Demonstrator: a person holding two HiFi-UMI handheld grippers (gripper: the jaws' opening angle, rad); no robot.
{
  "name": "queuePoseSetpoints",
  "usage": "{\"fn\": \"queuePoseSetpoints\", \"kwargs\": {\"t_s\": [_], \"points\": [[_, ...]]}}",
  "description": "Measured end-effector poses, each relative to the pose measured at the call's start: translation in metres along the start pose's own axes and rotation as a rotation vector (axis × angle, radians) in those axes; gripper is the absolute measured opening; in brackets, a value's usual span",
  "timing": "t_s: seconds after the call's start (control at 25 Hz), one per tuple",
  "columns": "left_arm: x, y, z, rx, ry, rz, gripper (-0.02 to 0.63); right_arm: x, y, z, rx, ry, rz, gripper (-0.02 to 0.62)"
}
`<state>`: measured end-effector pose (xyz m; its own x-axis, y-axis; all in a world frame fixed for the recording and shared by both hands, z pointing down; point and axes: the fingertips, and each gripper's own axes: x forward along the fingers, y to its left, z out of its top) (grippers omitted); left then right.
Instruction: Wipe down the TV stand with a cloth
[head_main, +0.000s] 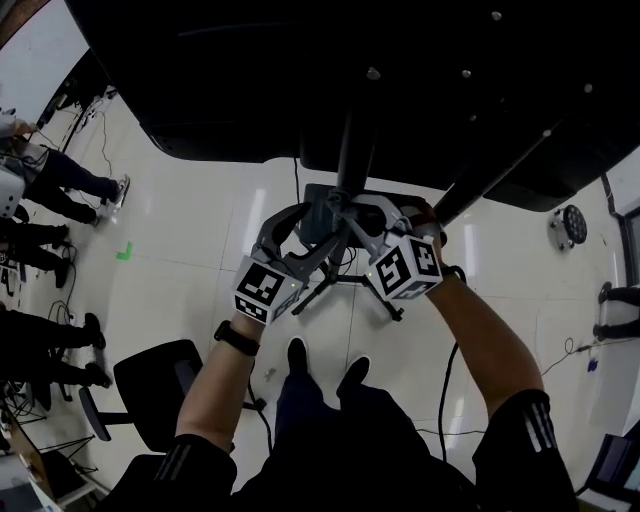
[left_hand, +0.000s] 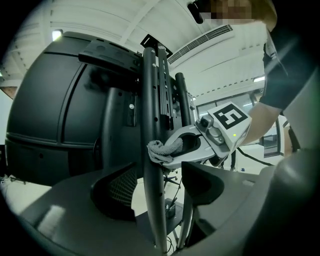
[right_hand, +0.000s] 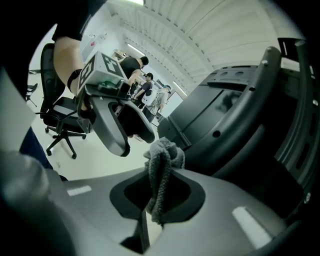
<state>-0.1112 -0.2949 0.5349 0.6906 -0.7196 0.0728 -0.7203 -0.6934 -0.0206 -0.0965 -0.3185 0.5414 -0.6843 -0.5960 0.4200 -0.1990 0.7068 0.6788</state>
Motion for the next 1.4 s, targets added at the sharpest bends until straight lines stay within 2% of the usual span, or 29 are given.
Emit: {"fn": "queuePoseSetpoints", "kwargs": {"t_s": [0.2,0.52,0.8,1.2,1.4], "points": [[0.006,-0.002,-0.036,-0.030,0.031,-0.005,0.307,0.019,0.033,-0.034,0.050,0.035,0.044,0.029],[0.010,0.001,-0.098,-0.056,0.103,-0.006,0.313,0.044,0.076,-0.064,0.078,0.063,0.092,0.029],[0.015,0.010,-0.153,-0.084,0.123,0.009,0.319,0.070,0.112,-0.099,0.087,0.090,0.128,0.028],[0.032,-0.004,-0.237,-0.164,0.197,-0.027,0.322,0.104,0.165,-0.151,0.133,0.114,0.183,0.028],[0.036,-0.007,-0.273,-0.180,0.225,-0.019,0.324,0.119,0.195,-0.175,0.157,0.126,0.216,0.028]]}}
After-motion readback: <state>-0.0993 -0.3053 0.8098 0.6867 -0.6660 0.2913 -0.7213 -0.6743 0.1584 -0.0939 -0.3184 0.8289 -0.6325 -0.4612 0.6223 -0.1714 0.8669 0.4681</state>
